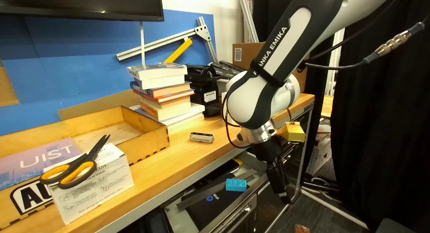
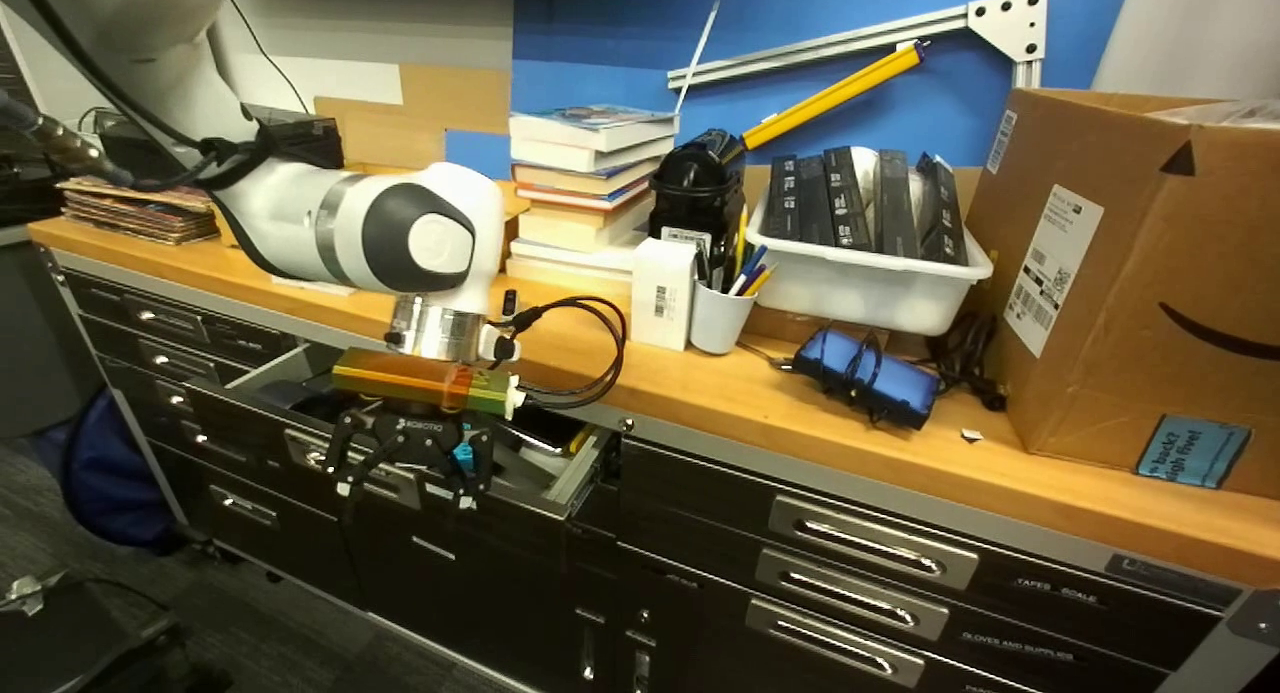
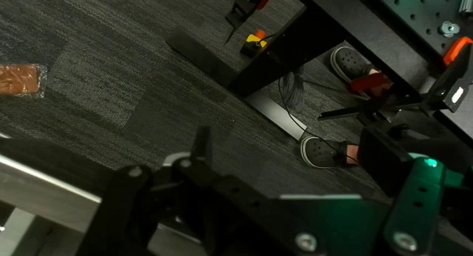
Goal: Put the object inside the drawer.
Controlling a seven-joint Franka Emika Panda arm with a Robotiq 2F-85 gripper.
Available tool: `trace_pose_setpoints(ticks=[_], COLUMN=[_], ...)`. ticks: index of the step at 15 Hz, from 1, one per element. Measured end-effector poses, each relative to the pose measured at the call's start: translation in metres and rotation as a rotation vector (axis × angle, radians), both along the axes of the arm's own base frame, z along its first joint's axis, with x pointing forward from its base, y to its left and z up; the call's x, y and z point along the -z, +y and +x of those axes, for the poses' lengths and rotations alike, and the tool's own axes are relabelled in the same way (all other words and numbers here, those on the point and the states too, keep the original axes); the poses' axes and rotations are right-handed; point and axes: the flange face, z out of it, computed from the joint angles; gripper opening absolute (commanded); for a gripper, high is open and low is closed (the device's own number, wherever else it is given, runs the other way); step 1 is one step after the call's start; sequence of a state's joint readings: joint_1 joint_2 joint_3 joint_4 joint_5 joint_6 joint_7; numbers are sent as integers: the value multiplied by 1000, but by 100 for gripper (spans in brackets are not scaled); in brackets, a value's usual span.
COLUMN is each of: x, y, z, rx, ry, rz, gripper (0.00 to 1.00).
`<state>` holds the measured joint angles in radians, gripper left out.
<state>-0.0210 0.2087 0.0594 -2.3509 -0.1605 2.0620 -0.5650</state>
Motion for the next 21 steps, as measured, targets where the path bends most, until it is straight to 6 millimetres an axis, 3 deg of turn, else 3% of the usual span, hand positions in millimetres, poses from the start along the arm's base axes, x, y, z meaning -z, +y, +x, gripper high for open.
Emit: trace_pose_setpoints(ticks=[7, 12, 16, 21], x=[-1, 15, 22, 13], y=[8, 23, 33, 49], z=[38, 47, 55, 76], rx=[247, 414, 458, 467], ry=[-120, -144, -203, -431], rz=[-56, -99, -193, -241], gripper=[100, 100, 100, 100])
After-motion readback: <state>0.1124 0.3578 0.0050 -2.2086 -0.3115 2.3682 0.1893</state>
